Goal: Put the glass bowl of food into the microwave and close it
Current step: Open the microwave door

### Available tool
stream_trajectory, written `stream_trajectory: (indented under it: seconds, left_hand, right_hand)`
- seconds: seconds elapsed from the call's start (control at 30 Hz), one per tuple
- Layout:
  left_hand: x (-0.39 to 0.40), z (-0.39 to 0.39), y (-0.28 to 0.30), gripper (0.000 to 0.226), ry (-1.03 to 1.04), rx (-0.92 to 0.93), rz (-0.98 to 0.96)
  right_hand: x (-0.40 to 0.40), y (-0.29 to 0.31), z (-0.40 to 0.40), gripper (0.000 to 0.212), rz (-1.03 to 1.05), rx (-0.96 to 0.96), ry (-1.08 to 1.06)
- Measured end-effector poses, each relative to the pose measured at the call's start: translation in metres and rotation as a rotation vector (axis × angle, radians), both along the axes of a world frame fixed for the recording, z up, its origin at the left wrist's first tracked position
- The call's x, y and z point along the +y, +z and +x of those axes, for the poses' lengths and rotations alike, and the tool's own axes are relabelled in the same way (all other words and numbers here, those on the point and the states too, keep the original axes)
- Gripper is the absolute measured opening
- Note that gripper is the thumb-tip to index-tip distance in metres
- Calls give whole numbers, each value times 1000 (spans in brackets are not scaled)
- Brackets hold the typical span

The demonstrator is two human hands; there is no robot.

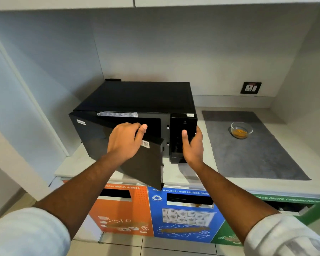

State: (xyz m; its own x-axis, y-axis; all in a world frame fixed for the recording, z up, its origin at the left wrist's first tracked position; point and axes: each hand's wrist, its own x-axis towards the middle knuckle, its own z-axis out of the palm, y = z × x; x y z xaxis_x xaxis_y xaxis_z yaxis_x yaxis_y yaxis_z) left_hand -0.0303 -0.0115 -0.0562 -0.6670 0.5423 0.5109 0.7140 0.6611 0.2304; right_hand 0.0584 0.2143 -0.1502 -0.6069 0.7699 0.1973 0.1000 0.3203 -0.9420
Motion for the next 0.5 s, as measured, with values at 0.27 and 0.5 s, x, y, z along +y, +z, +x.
stream_trajectory:
  seconds: [0.27, 0.5]
  left_hand:
    - [-35, -3, 16, 32, 127, -302, 149]
    - [-72, -15, 24, 57, 272, -420, 48]
  right_hand:
    - [-15, 46, 3, 71, 272, -9, -138]
    - [-15, 66, 2, 67, 772, -352, -43]
